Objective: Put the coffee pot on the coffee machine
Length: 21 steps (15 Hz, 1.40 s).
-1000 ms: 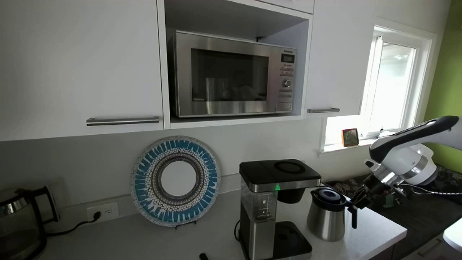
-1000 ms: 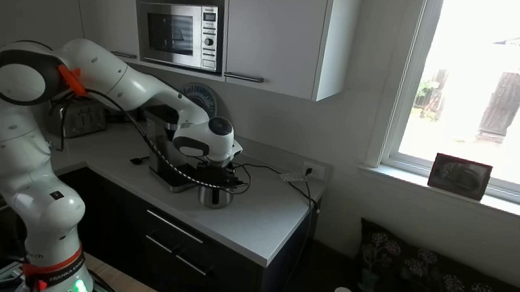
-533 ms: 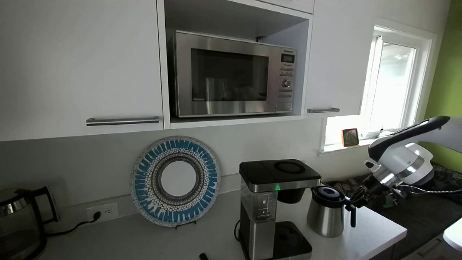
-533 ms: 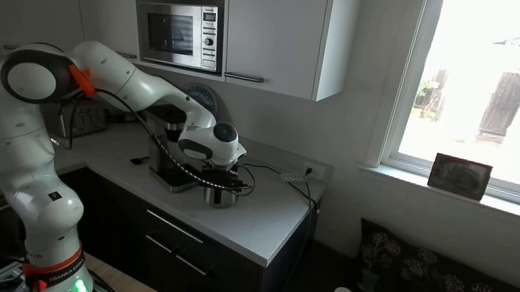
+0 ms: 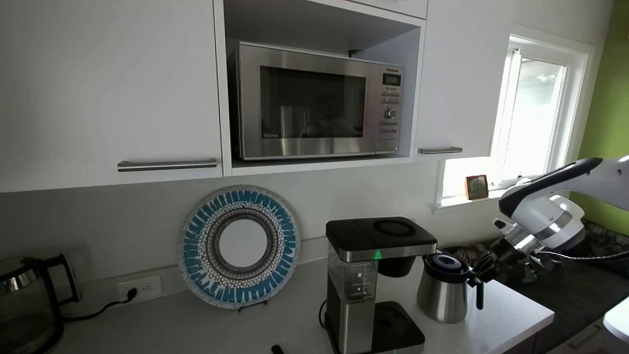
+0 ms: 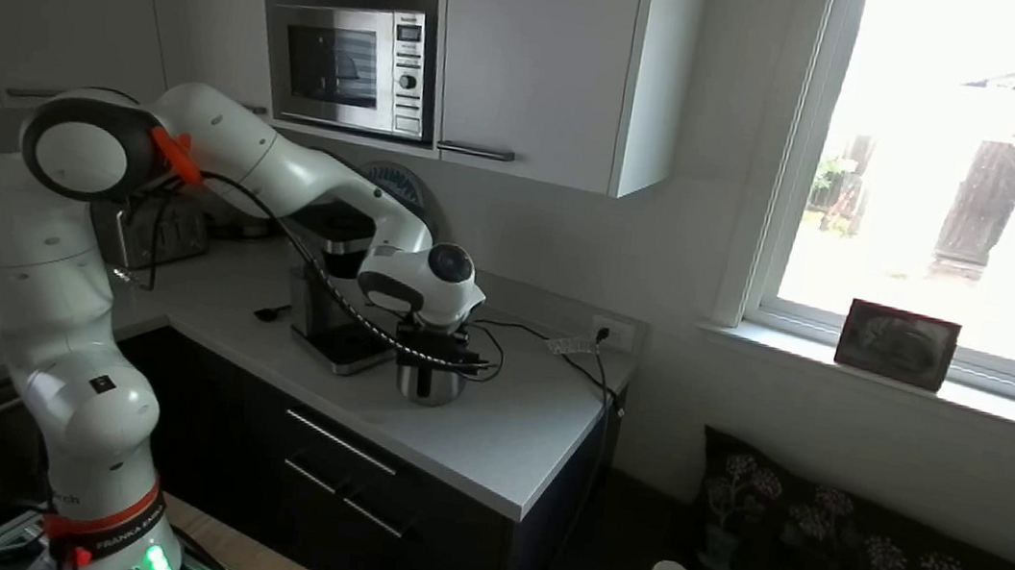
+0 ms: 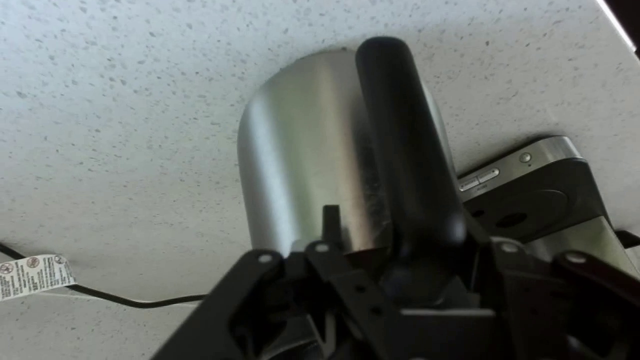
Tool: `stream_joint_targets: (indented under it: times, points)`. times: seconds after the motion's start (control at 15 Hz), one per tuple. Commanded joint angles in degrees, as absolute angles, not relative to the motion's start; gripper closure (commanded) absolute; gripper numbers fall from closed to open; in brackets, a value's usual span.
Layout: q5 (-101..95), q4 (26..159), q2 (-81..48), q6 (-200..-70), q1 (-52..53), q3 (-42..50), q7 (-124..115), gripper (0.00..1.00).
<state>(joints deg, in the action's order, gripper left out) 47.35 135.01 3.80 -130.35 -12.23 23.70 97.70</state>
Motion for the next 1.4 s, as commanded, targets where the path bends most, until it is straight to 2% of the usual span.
stream_joint_targets:
  times: [0.0, 0.13, 0.2, 0.27, 0.47, 1.33]
  points:
    - [48.57, 133.25, 2.12, -127.86, -14.38, 22.35, 100.26, 0.73]
    - [48.16, 132.89, 1.91, -127.42, -14.83, 22.06, 100.46, 0.89]
    - [47.93, 132.77, 1.71, -127.27, -15.04, 21.91, 100.61, 0.93]
    - [47.76, 132.54, 1.55, -126.92, -15.22, 21.79, 100.83, 0.93]
    - [47.56, 132.42, 0.84, -125.94, -15.67, 21.3, 101.86, 1.0]
    - [48.22, 130.94, 0.84, -119.41, -16.26, 20.28, 110.57, 1.0]
